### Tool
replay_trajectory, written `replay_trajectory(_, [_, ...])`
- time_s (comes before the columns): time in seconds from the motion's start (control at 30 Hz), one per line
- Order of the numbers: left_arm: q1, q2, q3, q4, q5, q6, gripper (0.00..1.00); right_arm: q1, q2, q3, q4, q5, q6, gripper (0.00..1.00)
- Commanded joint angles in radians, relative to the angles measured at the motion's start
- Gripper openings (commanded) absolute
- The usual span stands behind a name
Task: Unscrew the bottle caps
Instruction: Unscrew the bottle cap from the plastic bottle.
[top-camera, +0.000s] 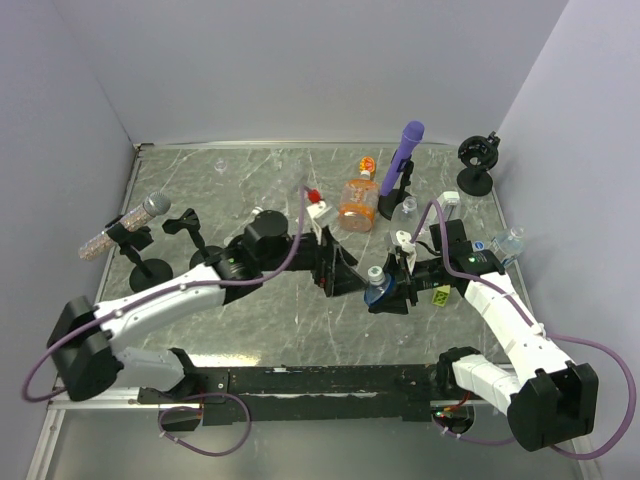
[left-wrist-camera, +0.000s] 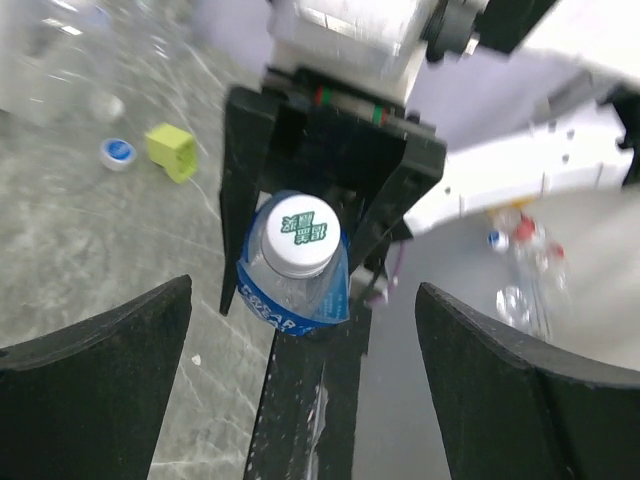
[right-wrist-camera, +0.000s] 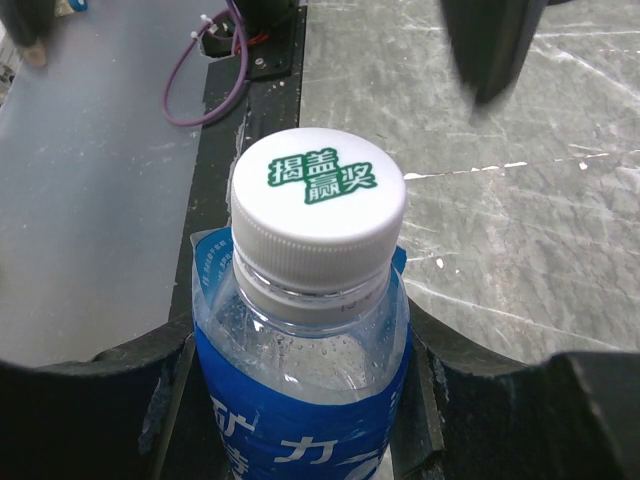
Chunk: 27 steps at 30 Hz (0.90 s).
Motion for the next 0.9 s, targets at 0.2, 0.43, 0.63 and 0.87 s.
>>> replay_trajectory(0.2, [0.01, 0.11, 0.067, 0.221, 0.221, 0.048, 0.89, 0.006, -0.001, 0.033, 0.02, -0.032, -0.036, 0.13])
replay_trajectory(0.43, [0.014, 0.136, 0.08, 0.24, 0.193, 0.031, 0.79, 0.006, -0.003, 0.035, 0.02, -0.032, -0.036, 0.13])
replay_trajectory(0.63, [0.013, 0.174, 0.116, 0.2, 0.201, 0.033, 0.68, 0.006, -0.004, 0.033, 0.02, -0.032, -0.036, 0.13])
replay_trajectory(0.87, [0.014, 0.175, 0.122, 0.168, 0.19, 0.051, 0.66, 0.006, 0.002, 0.033, 0.02, -0.032, -0.034, 0.13])
